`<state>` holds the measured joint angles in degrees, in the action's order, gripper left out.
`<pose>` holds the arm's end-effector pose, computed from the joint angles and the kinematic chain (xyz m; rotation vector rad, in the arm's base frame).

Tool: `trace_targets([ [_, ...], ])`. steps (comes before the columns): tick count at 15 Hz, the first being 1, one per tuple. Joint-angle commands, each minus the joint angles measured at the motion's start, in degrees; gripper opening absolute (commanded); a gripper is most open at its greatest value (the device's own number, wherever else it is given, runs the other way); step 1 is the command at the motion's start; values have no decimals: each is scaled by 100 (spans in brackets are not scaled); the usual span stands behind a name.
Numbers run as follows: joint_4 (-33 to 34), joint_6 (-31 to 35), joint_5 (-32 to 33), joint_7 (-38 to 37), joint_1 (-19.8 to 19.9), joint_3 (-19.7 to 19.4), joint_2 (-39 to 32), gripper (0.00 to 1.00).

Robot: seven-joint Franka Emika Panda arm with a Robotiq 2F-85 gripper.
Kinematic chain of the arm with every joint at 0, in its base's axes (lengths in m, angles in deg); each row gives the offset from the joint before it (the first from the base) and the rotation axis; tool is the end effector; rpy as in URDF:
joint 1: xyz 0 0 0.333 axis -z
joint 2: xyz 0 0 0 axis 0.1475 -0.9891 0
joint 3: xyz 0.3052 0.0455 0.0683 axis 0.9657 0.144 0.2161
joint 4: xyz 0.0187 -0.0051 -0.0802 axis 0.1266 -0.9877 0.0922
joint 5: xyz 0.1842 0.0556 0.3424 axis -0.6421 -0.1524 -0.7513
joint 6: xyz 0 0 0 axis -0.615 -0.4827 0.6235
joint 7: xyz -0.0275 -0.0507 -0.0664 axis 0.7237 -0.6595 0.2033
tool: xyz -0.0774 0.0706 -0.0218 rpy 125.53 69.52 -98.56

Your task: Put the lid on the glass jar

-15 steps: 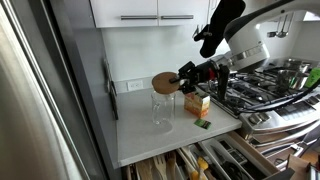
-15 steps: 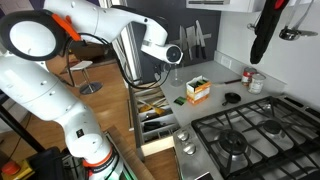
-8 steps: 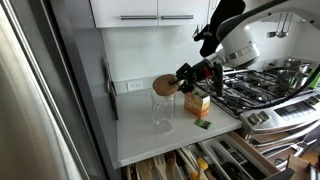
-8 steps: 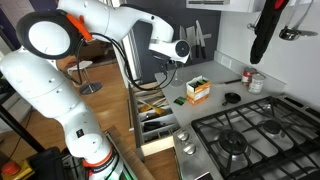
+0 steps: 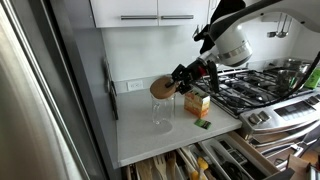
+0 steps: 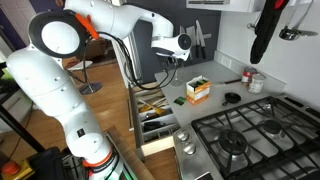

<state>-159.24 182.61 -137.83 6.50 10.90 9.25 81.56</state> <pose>0.5465 0.0528 0.4686 -2.0578 0.2311 -0.3841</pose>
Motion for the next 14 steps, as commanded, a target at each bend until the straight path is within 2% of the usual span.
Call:
trace_targets([
  [1, 158, 205, 144, -136, -140, -89, -140, 18],
  [7, 221, 682, 141, -144, -184, -79, -248, 18],
  [14, 231, 841, 206, -248, -252, -75, -318, 18],
])
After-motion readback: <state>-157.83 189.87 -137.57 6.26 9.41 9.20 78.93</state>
